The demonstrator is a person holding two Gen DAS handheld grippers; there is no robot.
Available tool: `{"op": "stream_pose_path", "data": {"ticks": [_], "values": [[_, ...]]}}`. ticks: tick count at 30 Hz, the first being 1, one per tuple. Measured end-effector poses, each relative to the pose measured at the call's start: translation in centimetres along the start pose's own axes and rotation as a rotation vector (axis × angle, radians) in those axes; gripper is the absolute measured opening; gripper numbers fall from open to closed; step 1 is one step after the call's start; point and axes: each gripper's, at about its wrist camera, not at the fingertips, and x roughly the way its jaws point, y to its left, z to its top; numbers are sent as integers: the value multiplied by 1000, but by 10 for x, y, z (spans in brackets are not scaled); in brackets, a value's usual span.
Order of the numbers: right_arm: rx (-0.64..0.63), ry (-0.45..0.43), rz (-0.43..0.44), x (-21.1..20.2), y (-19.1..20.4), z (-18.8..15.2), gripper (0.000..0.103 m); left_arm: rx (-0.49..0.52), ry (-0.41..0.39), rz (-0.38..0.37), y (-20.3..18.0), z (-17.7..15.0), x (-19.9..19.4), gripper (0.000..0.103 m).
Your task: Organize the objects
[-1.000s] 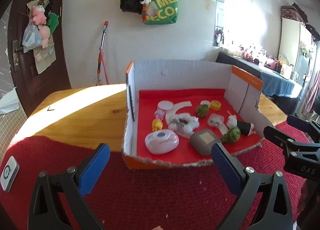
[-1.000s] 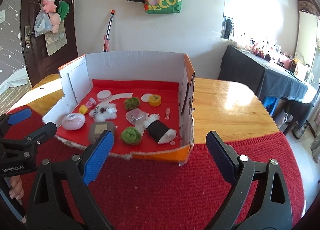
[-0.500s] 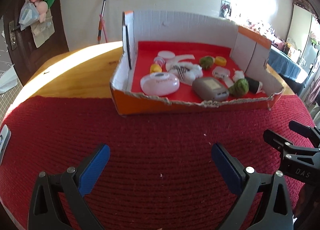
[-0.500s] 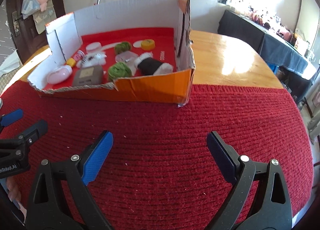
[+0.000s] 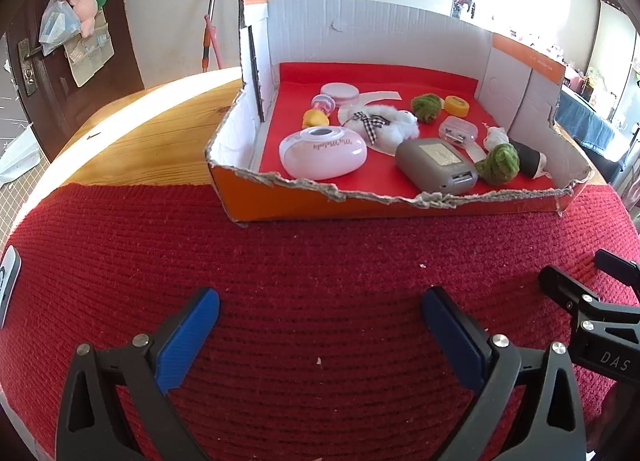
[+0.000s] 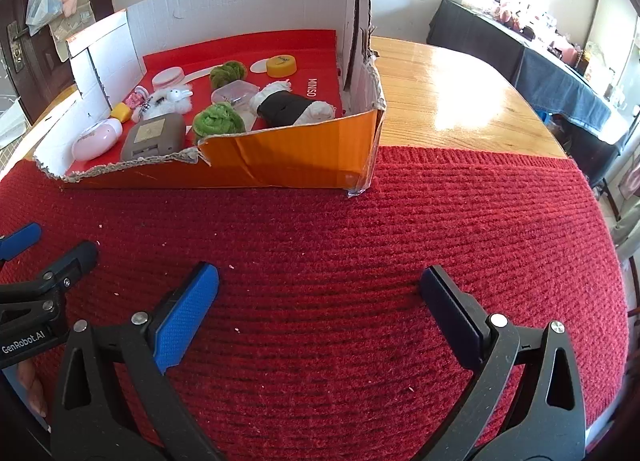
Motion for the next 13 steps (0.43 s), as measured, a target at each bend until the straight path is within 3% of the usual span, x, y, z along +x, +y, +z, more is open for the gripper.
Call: {"op": "stream_pose_path", "data": {"ticks": [13], "values": [[0, 1, 0, 0, 0, 0, 103, -2, -2, 5, 1, 0, -1, 103]]}}
